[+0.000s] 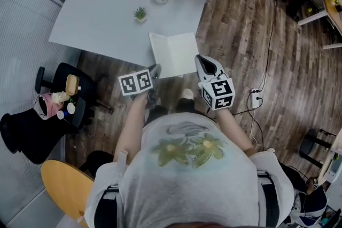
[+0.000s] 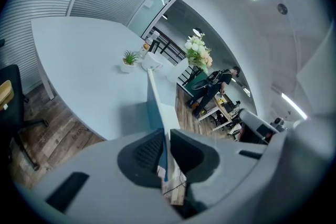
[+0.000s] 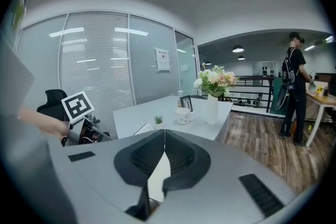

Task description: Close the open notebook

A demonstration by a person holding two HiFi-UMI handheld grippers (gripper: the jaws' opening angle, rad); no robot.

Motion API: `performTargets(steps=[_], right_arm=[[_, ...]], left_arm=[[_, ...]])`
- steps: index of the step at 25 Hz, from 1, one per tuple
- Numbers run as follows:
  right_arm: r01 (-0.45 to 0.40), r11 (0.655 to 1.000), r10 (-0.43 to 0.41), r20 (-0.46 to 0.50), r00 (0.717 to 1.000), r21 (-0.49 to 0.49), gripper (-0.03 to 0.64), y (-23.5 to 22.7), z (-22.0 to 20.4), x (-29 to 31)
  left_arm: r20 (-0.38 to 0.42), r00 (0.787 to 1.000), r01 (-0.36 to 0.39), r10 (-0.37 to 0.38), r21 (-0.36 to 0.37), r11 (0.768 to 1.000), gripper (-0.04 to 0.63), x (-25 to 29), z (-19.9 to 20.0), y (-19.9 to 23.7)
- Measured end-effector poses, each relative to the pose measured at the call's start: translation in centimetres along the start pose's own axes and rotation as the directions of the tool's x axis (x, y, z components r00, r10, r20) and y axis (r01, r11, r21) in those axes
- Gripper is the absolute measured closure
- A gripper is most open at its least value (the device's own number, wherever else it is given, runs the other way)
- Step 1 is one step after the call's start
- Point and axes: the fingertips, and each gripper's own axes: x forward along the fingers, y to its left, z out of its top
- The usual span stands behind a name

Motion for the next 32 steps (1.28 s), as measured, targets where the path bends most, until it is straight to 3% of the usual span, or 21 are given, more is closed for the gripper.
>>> performTargets(steps=[32], right_arm=[[-0.112, 0.993, 0.111, -0.019, 0.994, -0.031, 0.598, -4.4, -0.6, -0.1]], left_arm=[[0.062, 0.997, -0.044, 0.044, -0.017, 0.999, 0.561, 2.4, 0.5, -4.7]])
